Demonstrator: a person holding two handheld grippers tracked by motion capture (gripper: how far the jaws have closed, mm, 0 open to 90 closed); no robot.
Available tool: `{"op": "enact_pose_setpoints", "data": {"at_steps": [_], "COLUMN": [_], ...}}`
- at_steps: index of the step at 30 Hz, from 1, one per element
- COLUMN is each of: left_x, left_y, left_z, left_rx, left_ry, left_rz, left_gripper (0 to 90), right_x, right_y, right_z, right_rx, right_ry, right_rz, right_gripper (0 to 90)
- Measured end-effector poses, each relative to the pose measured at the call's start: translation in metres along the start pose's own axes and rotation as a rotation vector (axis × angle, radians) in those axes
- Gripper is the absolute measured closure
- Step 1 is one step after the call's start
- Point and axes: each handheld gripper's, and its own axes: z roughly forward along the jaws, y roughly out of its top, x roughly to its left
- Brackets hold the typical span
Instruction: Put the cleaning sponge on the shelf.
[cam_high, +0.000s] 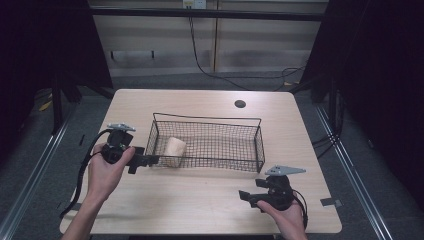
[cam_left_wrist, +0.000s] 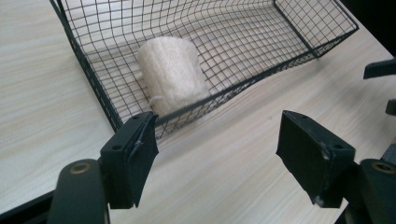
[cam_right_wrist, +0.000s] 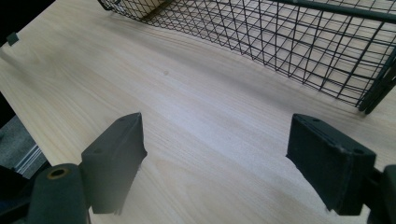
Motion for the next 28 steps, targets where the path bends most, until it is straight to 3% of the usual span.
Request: {"op": "enact_pose_setpoints", "data": {"at_steps": [5, 8, 14, 17, 20, 24, 28], "left_x": [-0.001, -0.003, -0.005, -0.007, -0.004, 0.002, 0.006], "left_y": [-0.019, -0.030, -0.050, -0.063, -0.075, -0.095, -0.113], "left_z": [-0.013, -0.020, -0.032, -0.032, -0.030, -0.023, -0.011], "left_rx": [-0.055, -0.032, -0.081, -0.090, -0.095, -0.108, -0.091], "left_ry": [0.015, 0.025, 0.042, 0.032, -0.010, 0.025, 0.014], "left_rz": [-0.006, -0.016, -0.024, -0.033, -0.066, -0.076, -0.081], "left_gripper": [25.1, 24.4, 23.6, 23.2, 22.7, 22.4, 22.4], "right_x": [0.000, 0.000, 0.000, 0.000, 0.000, 0.001, -0.001], "right_y": [0.000, 0.000, 0.000, -0.001, -0.001, -0.002, -0.002], "right_z": [0.000, 0.000, 0.000, -0.001, -0.001, -0.002, 0.001], "right_rx": [-0.002, -0.002, -0.003, -0.010, -0.025, -0.041, -0.051], "right_ry": [-0.002, 0.001, -0.003, -0.008, -0.013, -0.017, -0.045], "right_rz": [0.000, 0.005, 0.004, 0.003, 0.013, 0.010, 0.003], "right_gripper": [18.6, 18.6, 18.8, 18.8, 19.3, 21.0, 21.3]}}
